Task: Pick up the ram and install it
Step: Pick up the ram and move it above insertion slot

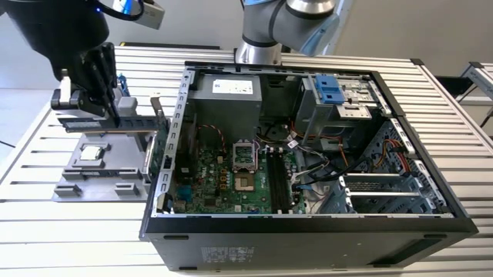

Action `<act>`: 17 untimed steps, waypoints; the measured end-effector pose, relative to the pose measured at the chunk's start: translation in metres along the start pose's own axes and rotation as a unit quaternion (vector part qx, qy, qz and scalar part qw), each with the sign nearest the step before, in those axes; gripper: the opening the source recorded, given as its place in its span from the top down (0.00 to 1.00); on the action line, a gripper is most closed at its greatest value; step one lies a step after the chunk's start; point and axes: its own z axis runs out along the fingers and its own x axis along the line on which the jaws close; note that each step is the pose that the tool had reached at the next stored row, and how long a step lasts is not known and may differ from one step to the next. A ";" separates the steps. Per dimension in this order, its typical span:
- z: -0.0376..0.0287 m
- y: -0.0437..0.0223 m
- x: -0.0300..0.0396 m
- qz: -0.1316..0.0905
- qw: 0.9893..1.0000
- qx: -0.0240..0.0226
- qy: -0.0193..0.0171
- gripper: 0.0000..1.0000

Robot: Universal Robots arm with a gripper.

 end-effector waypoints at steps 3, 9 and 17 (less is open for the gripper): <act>0.0001 -0.0047 0.0002 0.000 1.000 0.000 0.000 1.00; 0.0002 -0.0146 0.0005 0.000 1.000 0.000 0.000 1.00; 0.0003 -0.0284 0.0010 0.000 1.000 -0.001 0.000 1.00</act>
